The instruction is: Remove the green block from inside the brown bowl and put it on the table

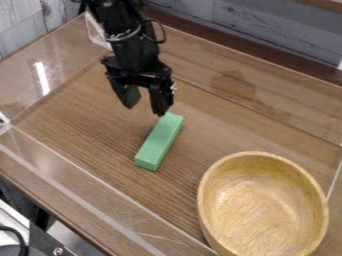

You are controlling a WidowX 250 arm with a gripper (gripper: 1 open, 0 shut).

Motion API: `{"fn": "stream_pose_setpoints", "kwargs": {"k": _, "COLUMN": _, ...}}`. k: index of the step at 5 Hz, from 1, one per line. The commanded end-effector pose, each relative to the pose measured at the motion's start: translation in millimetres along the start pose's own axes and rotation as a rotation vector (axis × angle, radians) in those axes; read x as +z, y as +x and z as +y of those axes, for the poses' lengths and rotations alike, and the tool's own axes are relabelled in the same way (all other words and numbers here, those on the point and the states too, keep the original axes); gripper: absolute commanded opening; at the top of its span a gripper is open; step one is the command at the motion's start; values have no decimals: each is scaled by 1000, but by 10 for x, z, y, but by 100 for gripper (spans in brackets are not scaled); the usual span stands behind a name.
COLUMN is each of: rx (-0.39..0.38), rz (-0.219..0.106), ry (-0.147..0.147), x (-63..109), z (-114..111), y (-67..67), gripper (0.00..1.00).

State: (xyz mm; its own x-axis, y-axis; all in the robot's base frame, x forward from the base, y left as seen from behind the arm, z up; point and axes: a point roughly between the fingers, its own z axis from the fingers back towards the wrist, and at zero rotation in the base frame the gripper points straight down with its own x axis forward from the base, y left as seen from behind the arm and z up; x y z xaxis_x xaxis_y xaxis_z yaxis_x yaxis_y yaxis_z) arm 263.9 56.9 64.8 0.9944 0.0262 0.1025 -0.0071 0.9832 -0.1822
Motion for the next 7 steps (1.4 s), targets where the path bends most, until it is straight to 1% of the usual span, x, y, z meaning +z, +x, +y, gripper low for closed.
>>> {"fn": "stream_pose_setpoints", "kwargs": {"k": 1, "rx": -18, "rz": -43, "ry": 0, "x": 105, "z": -70, "y": 145, "gripper": 100}}
{"fn": "stream_pose_setpoints", "kwargs": {"k": 4, "rx": -28, "rz": -35, "ry": -21, "x": 45, "z": -194, "y": 210, "gripper": 100}}
{"fn": "stream_pose_setpoints", "kwargs": {"k": 7, "rx": -23, "rz": -28, "ry": -35, "x": -34, "z": -233, "y": 223, "gripper": 100}}
